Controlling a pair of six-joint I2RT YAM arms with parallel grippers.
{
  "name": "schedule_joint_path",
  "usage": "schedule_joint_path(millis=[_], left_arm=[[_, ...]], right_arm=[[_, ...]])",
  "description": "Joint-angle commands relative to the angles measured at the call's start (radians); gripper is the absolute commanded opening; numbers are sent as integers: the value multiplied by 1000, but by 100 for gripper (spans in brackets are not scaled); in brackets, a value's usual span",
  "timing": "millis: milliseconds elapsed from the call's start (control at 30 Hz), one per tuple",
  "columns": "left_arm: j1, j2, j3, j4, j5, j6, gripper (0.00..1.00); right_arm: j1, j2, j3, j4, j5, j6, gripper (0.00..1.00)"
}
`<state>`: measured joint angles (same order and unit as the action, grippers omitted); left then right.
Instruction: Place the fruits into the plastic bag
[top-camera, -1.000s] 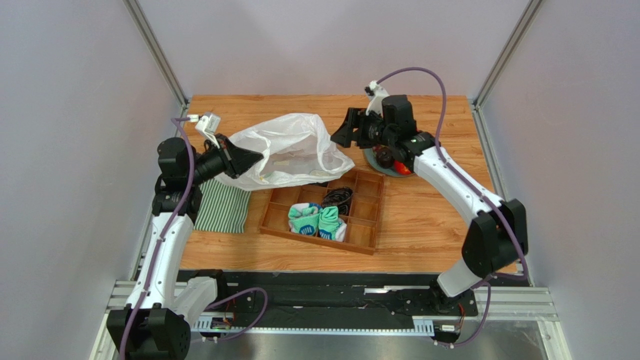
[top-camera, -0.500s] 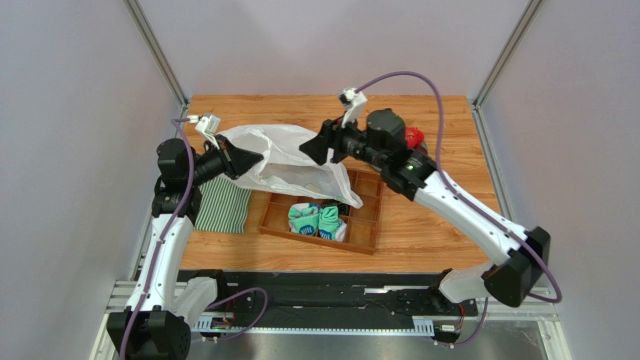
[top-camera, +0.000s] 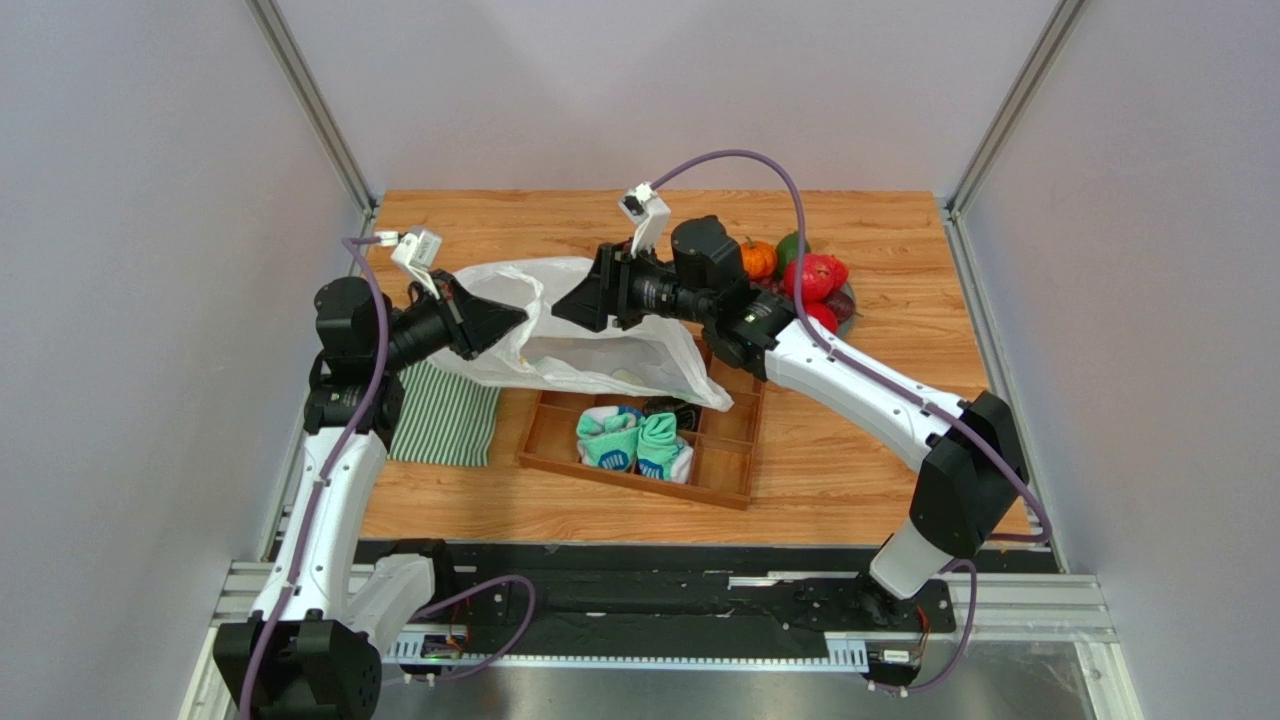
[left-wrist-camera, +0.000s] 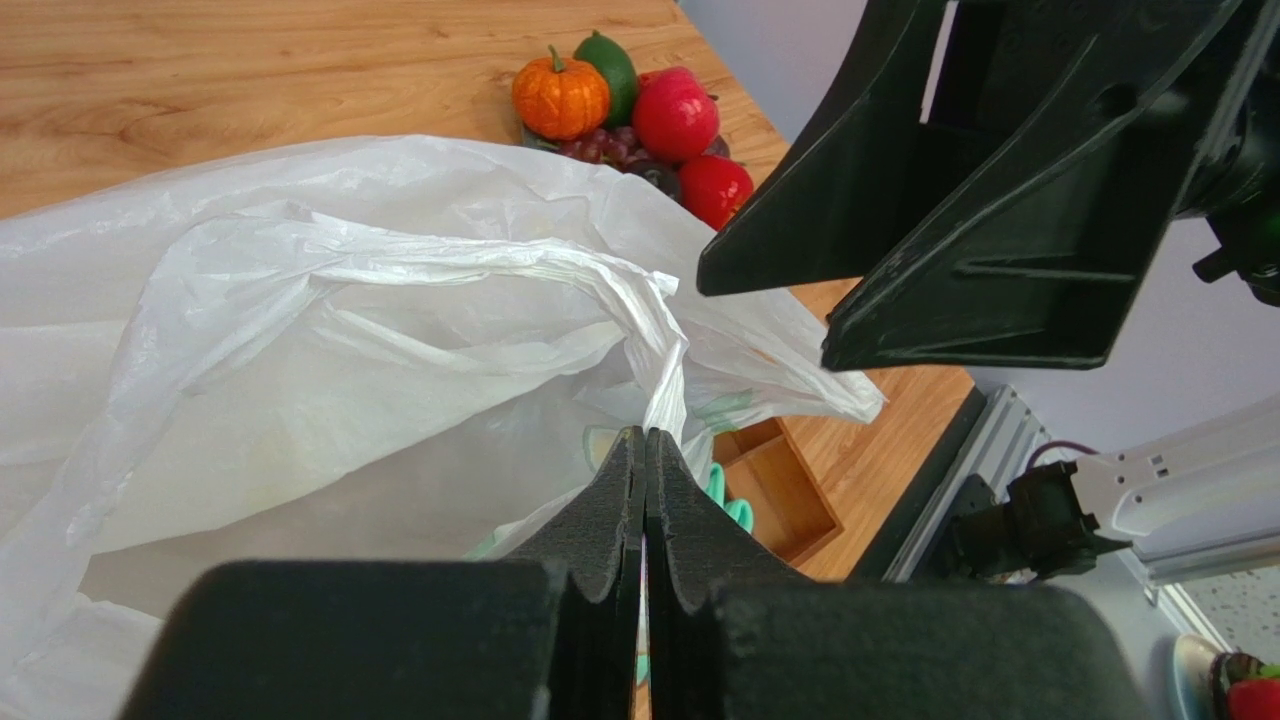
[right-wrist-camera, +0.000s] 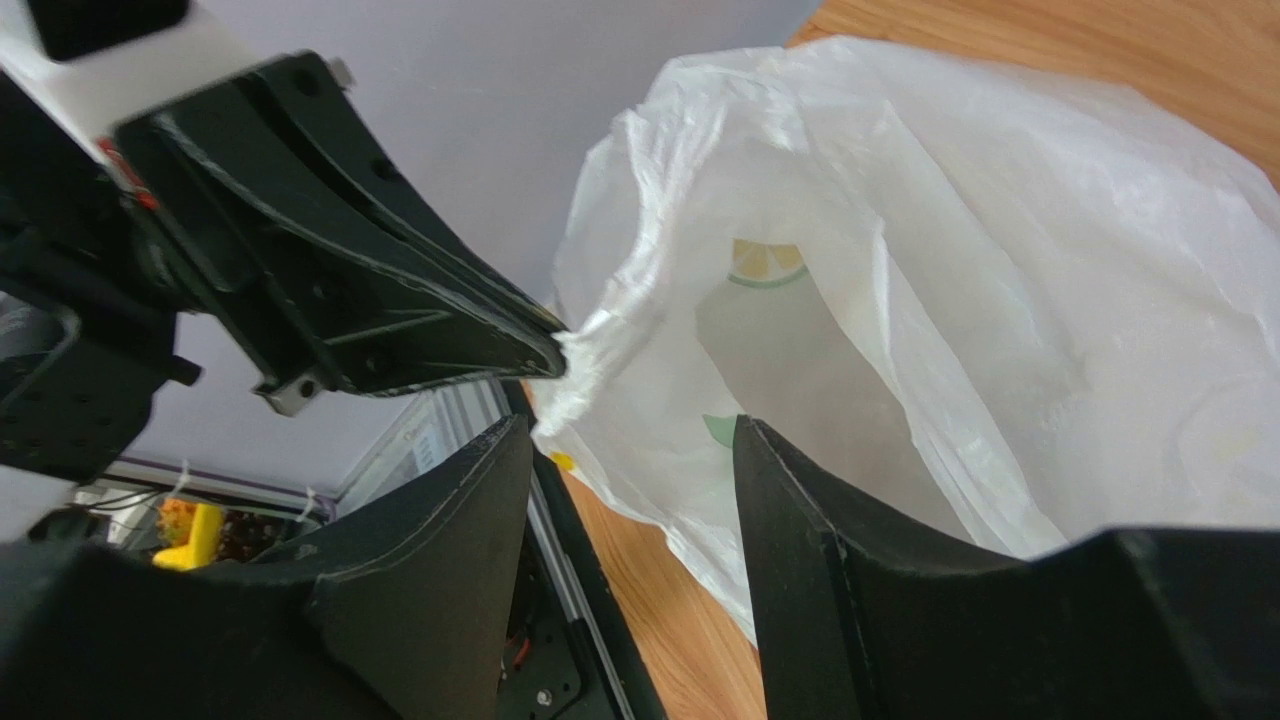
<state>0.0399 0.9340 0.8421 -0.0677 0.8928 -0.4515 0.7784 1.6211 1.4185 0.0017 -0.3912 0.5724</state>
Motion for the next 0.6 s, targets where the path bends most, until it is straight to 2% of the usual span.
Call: schedule_joint_path(millis=[0,267,367,567], left_arm=[[6,0,-5,25,26,2,0],[3,3,-6,32,37,-1,0],[3,2,-9,39,40,-4,0],[0,6,-9,48,49,-12,0]], right_arm=[[5,37,69,129,-38,56,54],[7,137,154,110,-75,87,49],[5,155,157,118,-84,99,43],[7,163,154,155,-112,112,12]])
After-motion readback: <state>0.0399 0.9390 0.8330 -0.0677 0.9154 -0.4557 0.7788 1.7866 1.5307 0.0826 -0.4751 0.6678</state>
